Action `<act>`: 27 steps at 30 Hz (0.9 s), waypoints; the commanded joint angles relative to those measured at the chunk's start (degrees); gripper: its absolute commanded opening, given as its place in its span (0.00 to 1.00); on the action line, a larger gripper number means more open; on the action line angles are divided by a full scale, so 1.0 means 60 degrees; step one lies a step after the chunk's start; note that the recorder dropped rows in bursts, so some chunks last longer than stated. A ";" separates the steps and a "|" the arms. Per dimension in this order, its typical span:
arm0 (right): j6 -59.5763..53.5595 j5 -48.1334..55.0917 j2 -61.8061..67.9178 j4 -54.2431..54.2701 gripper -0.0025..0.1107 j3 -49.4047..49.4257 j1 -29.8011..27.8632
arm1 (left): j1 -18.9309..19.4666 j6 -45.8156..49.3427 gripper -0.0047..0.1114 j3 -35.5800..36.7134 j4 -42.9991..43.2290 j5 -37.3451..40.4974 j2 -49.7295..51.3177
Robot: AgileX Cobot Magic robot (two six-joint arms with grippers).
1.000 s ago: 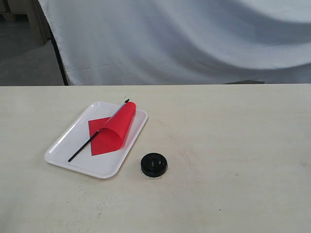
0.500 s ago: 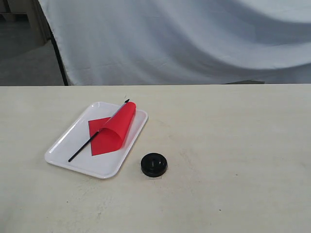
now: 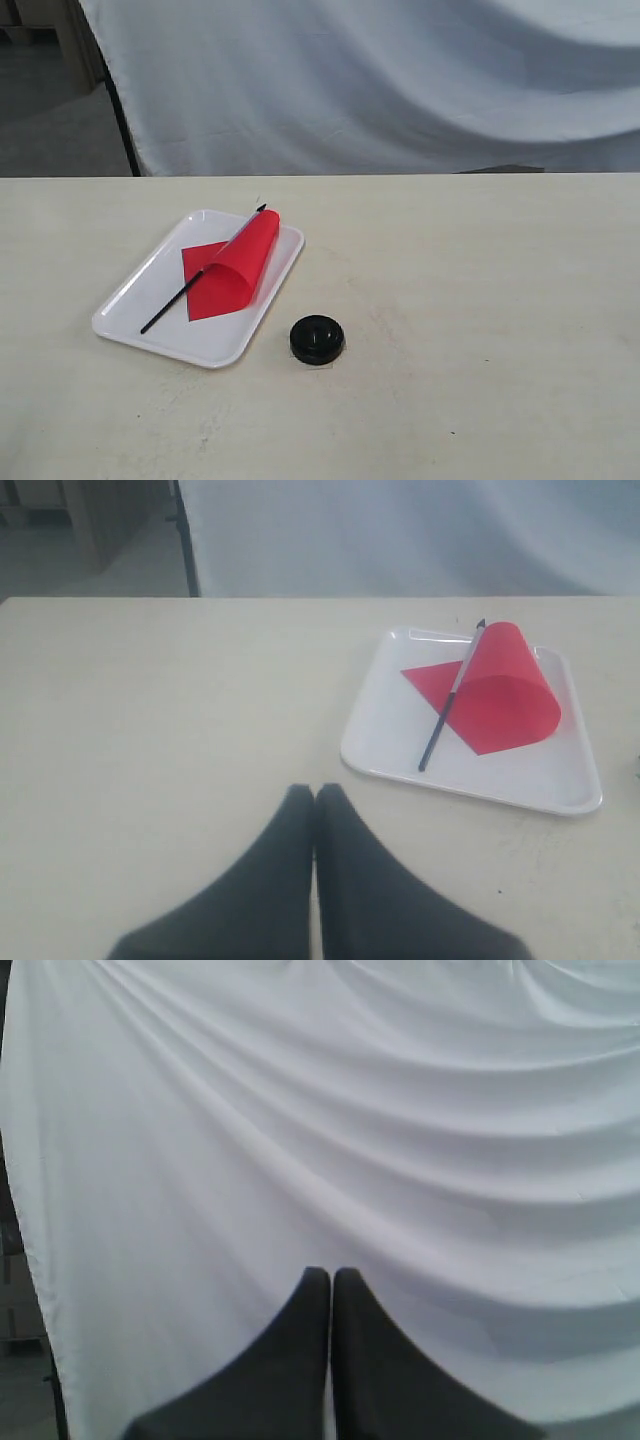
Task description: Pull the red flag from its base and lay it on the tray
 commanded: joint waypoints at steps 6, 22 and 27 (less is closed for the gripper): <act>0.0948 -0.0597 -0.0040 0.0032 0.04 0.1690 0.0033 | -0.0042 -0.0001 0.04 0.0015 -0.0001 -0.0041 -0.0010; 0.0192 0.0314 -0.0040 -0.0787 0.04 0.3402 0.0033 | -0.0042 -0.0001 0.04 0.0015 -0.0001 -0.0041 -0.0010; 0.0258 0.0490 -0.0040 -0.0737 0.04 0.3402 0.0033 | -0.0042 -0.0001 0.04 0.0015 -0.0001 -0.0041 -0.0010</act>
